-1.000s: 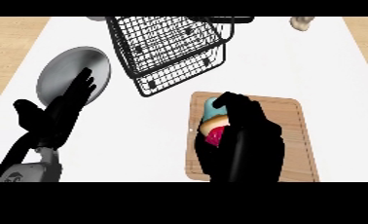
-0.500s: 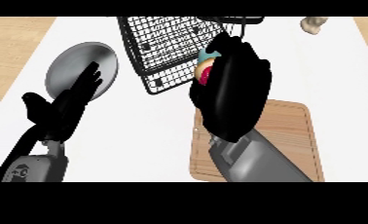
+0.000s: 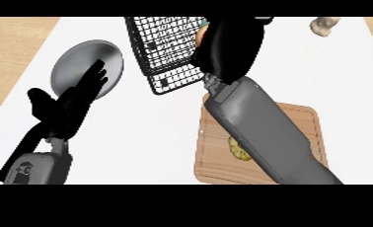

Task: Pick the cupcake from the cutting board and place it in the tiered basket

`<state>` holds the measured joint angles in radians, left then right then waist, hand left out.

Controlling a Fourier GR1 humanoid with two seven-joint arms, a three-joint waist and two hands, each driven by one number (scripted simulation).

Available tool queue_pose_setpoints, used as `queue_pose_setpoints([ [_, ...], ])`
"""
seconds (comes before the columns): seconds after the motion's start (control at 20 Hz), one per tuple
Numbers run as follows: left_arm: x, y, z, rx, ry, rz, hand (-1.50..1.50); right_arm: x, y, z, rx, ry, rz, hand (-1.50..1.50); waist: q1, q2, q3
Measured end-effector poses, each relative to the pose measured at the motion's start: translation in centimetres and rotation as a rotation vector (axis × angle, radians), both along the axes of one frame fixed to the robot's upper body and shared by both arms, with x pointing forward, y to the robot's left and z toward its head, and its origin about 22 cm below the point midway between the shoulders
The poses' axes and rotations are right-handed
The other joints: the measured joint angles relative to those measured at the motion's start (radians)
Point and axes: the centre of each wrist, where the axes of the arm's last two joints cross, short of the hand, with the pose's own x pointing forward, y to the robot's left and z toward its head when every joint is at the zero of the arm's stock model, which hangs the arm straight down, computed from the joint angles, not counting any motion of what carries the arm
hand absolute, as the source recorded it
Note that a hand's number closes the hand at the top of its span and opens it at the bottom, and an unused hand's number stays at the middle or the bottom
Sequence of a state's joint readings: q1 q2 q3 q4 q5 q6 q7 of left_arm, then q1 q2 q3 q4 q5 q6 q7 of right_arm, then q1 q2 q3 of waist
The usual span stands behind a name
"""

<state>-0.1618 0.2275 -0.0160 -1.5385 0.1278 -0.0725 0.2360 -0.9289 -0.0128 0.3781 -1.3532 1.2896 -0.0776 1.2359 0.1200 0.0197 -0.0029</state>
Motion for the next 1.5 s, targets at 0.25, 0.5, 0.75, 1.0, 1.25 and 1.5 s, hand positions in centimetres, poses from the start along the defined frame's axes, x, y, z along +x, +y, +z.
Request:
queue_pose_setpoints([
  [0.25, 0.1, -0.1, -0.1, 0.000, -0.004, 0.007, 0.00, 2.5, 0.4, -0.3, -0.007, 0.043, -0.021, 1.50, 0.000, 0.002, 0.000],
  [0.5, 0.1, -0.3, -0.4, 0.001, -0.002, 0.006, 0.00, 4.6, 0.6, -0.9, -0.029, 0.058, -0.053, 1.50, -0.003, 0.003, 0.000],
  [0.75, 0.2, -0.6, -0.3, 0.002, -0.005, 0.005, 0.00, 6.2, 0.8, -1.2, -0.055, 0.026, -0.076, 1.50, -0.004, 0.004, 0.001],
  [1.0, 0.0, -0.5, -0.6, 0.003, -0.005, 0.007, 0.00, 7.1, 0.4, -1.4, -0.050, -0.050, -0.086, -1.50, -0.006, 0.006, 0.001],
  [1.25, 0.2, -0.7, -0.4, 0.000, -0.004, 0.000, 0.00, 8.2, 0.2, -1.9, -0.042, -0.066, -0.095, -1.50, -0.004, 0.006, 0.001],
  [1.5, 0.2, -0.4, -0.4, 0.003, -0.004, -0.002, 0.00, 8.8, 0.1, -1.3, 0.013, -0.127, -0.089, -1.50, 0.000, 0.007, 0.001],
])
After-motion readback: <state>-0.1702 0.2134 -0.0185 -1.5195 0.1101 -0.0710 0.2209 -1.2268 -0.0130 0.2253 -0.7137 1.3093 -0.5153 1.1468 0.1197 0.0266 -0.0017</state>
